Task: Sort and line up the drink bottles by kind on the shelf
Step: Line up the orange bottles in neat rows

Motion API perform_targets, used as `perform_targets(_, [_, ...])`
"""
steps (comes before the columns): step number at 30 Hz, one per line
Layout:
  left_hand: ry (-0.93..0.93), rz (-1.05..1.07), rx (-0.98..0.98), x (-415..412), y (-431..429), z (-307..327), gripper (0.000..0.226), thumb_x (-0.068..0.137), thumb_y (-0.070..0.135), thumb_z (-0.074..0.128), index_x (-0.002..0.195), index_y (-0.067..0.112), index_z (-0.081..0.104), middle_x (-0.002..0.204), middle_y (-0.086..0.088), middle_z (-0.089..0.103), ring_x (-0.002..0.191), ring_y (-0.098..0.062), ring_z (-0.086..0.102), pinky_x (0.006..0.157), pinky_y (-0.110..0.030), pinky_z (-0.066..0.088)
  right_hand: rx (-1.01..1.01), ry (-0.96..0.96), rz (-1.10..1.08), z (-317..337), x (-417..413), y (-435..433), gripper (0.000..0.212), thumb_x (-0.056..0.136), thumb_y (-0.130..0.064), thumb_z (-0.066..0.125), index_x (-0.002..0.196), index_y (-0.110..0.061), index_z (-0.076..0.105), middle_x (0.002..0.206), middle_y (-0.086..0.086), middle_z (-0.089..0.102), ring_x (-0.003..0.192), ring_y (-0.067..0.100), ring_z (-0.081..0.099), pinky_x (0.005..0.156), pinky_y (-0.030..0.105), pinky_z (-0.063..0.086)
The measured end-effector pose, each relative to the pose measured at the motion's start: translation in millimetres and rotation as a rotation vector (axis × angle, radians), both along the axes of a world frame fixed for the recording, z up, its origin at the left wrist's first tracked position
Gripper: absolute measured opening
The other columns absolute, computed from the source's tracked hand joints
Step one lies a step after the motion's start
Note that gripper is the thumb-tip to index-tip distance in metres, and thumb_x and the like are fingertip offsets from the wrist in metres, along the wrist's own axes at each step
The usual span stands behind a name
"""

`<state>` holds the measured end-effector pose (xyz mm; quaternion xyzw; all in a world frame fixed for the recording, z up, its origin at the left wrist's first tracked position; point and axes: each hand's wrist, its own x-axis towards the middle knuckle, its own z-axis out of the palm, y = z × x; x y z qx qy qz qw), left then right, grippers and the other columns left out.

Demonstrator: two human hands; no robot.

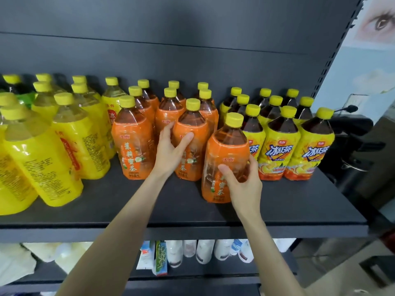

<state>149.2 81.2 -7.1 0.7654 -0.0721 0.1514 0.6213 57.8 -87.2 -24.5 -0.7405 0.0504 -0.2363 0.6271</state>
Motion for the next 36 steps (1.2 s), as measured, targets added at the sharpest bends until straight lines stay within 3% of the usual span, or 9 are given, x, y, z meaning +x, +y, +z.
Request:
perform_targets(6, [-0.062, 0.138, -0.004, -14, 5, 1, 0.070, 0.082, 0.041, 0.068, 0.139, 0.016, 0.037, 0.138, -0.004, 0.041, 0.127, -0.019, 0.043, 0.105, -0.044, 0.042, -0.042, 0.016, -0.080, -9, 4, 5, 0.087, 0.060, -0.075, 0.066, 0.134, -0.036, 0.042, 0.129, -0.011, 0.057, 0.119, 0.012, 0.054, 0.101, 0.045, 0.048])
perform_targets(12, [-0.139, 0.345, -0.003, -41, 15, -1, 0.073, 0.075, 0.048, 0.067, 0.135, 0.012, 0.045, 0.127, 0.000, 0.043, 0.123, -0.019, 0.046, 0.102, -0.040, 0.045, -0.091, 0.039, -0.101, -12, 8, 13, 0.096, 0.057, -0.084, 0.059, 0.138, -0.036, 0.038, 0.131, -0.011, 0.056, 0.121, 0.014, 0.053, 0.102, 0.048, 0.045])
perform_targets(16, [-0.156, 0.431, 0.026, -50, 23, -2, 0.075, 0.074, 0.052, 0.069, 0.134, 0.014, 0.047, 0.133, -0.005, 0.045, 0.124, -0.017, 0.045, 0.102, -0.037, 0.043, -0.122, 0.034, -0.048, -10, 11, 25, 0.091, 0.069, -0.077, 0.058, 0.144, -0.035, 0.030, 0.137, -0.010, 0.050, 0.126, 0.012, 0.048, 0.105, 0.045, 0.043])
perform_targets(19, [-0.145, 0.389, -0.001, -50, 26, -7, 0.078, 0.072, 0.057, 0.068, 0.135, 0.018, 0.044, 0.132, 0.000, 0.045, 0.124, -0.016, 0.047, 0.101, -0.042, 0.046, -0.193, 0.026, 0.009, -10, 13, 34, 0.080, 0.085, -0.055, 0.061, 0.149, -0.025, 0.024, 0.146, -0.003, 0.037, 0.133, 0.012, 0.038, 0.105, 0.027, 0.035])
perform_targets(22, [-0.151, 0.331, -0.009, -54, 29, -16, 0.077, 0.074, 0.054, 0.068, 0.138, 0.020, 0.042, 0.137, -0.001, 0.043, 0.127, -0.014, 0.044, 0.101, -0.045, 0.047, -0.273, 0.033, -0.001, -11, 16, 39, 0.077, 0.089, -0.044, 0.059, 0.151, -0.018, 0.020, 0.148, 0.004, 0.028, 0.136, 0.016, 0.032, 0.105, 0.025, 0.032])
perform_targets(27, [-0.128, 0.334, 0.032, -56, 30, -20, 0.081, 0.074, 0.053, 0.065, 0.143, 0.020, 0.038, 0.142, -0.005, 0.036, 0.133, -0.017, 0.036, 0.104, -0.046, 0.043, -0.370, 0.034, -0.112, -11, 28, 39, 0.079, 0.086, -0.053, 0.060, 0.148, -0.015, 0.030, 0.143, 0.007, 0.042, 0.132, 0.022, 0.037, 0.109, 0.044, 0.037])
perform_targets(36, [-0.136, 0.319, 0.013, -56, 35, -24, 0.076, 0.072, 0.045, 0.071, 0.137, 0.016, 0.046, 0.137, -0.005, 0.047, 0.121, -0.017, 0.051, 0.098, -0.036, 0.049, -0.271, 0.056, -0.190, -1, 51, 42, 0.066, 0.076, -0.048, 0.075, 0.126, -0.013, 0.050, 0.121, 0.005, 0.062, 0.110, 0.022, 0.060, 0.093, 0.046, 0.051])
